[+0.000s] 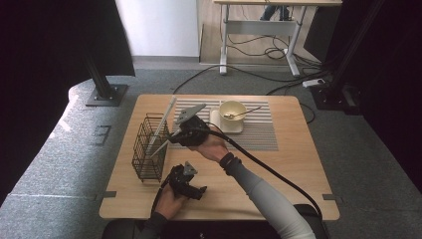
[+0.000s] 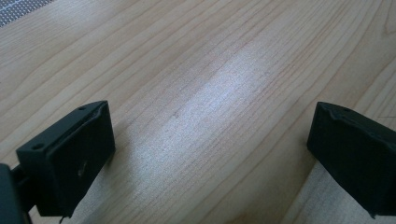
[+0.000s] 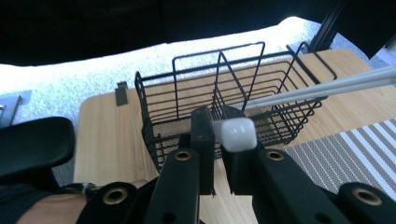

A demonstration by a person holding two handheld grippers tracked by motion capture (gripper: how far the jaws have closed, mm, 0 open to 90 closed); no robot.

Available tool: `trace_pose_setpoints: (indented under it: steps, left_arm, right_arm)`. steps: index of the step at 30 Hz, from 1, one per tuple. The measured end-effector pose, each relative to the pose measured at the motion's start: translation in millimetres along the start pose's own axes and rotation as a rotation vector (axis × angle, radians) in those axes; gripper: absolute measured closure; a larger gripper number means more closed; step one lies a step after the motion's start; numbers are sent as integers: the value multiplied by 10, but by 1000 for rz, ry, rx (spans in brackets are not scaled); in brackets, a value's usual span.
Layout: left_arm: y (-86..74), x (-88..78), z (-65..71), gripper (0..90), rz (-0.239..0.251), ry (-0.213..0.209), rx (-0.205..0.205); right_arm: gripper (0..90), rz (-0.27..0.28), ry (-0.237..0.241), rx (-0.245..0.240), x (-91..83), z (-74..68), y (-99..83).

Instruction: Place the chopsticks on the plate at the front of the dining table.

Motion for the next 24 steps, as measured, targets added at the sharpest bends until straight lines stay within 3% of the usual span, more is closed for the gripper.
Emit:
trace_pose_setpoints:
  steps: [9,24]
  left_arm:
    - [0,-1,0,2,-1,-1,0]
    - [-1,-2,-1,2,-3,-1,0]
  right_arm:
    - [828,35,25,25,-198,-18,92]
    - [829,72,-13,32,-529,41,217]
Point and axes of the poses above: each handheld gripper's, and its own axes: x roughly forward along the jaws, y roughly out of its top, z roughly to its right, the point moved 4 cm from there along x, roughly forward along the jaws, and after that the axes turned 5 degrees about x, right-handed, at the moved point
